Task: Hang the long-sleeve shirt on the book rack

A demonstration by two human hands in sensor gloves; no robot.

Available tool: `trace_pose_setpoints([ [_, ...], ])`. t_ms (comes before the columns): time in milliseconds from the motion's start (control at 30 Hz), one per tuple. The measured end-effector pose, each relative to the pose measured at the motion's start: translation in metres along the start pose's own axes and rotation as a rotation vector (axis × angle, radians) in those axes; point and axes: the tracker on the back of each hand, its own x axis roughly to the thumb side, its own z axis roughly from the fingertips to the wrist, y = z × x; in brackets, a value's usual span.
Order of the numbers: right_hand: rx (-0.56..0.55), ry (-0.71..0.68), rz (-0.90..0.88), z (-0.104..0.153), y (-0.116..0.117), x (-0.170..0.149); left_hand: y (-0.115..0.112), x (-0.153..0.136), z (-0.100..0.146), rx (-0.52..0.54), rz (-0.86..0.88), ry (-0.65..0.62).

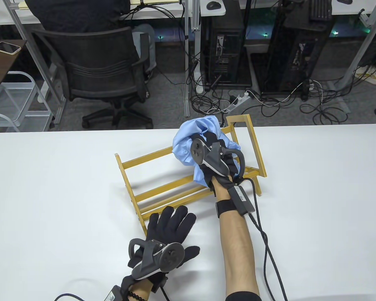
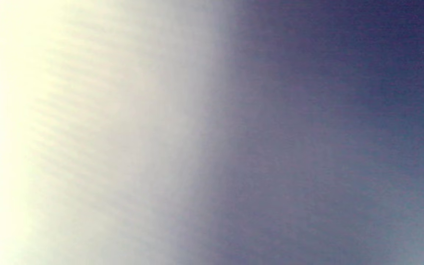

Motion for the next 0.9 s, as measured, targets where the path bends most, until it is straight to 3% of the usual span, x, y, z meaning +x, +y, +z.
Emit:
trace_pose_setpoints([
  [300,0.101,-0.015,-0.009,0.01,-0.005,0.003,-0.001,-0.001,0.0,0.005,0.003,-0.002],
  [667,0.09,-0.089,0.019,0.058,-0.032,-0.011,-0.003,0.001,0.002,-0.01,-0.022,-0.017],
  [900,0.08,-0.124,0.015,0.095,-0.033,-0.015,-0.003,0.001,0.003,-0.01,-0.024,-0.021],
])
